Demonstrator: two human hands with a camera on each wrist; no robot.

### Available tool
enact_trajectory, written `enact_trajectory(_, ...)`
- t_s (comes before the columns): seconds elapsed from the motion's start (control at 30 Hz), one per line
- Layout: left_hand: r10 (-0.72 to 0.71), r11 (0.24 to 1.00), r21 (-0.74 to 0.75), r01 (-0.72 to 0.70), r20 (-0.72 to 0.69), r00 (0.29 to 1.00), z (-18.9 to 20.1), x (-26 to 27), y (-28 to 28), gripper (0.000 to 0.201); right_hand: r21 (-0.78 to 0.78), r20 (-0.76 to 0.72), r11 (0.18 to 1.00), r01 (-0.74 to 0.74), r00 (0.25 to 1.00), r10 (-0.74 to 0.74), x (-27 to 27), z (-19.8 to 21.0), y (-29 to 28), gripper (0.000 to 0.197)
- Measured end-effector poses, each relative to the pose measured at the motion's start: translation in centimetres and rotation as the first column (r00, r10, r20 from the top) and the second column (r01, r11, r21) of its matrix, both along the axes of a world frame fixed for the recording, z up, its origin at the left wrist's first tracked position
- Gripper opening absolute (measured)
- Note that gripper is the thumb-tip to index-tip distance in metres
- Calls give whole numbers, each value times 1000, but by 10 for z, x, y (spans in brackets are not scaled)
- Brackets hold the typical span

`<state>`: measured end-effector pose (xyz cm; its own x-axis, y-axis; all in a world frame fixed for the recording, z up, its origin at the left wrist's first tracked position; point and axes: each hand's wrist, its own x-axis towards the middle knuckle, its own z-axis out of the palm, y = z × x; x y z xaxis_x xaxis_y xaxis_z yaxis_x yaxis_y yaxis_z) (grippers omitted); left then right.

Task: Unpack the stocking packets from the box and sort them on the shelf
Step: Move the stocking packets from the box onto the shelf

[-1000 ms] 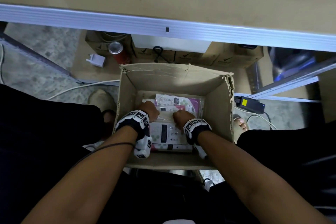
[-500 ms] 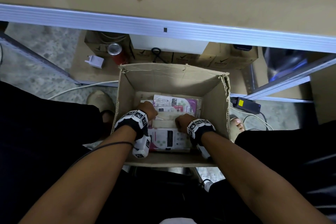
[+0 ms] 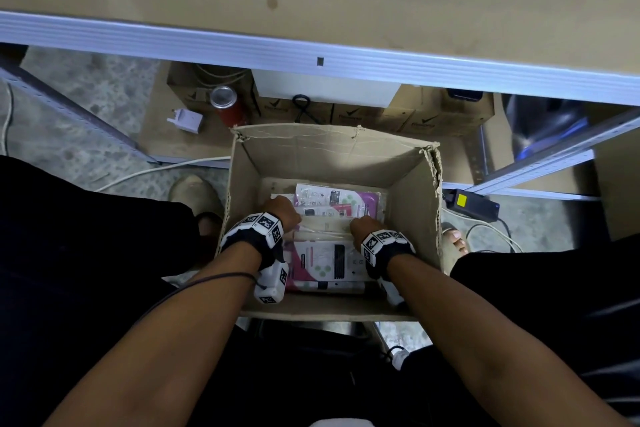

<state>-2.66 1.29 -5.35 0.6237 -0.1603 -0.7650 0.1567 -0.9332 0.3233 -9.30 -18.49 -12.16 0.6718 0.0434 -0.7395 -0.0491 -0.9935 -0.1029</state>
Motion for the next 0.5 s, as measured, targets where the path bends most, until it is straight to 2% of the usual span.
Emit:
enact_trajectory(0.27, 15, 1000, 22, -15, -18, 1000, -7, -3, 0, 42, -27, 0, 1000, -13, 1000, 13, 1, 4, -1, 34)
enact_trajectory(0.4, 52, 998, 49, -49, -52, 997, -19, -1, 2, 26, -1, -10, 1000, -24, 1000, 24, 3, 11, -2, 34)
enact_trajectory(0.5, 20, 996, 92, -14, -65, 998, -30, -2, 6, 30, 19, 40, 1000, 2, 999, -3, 10, 21, -7, 38)
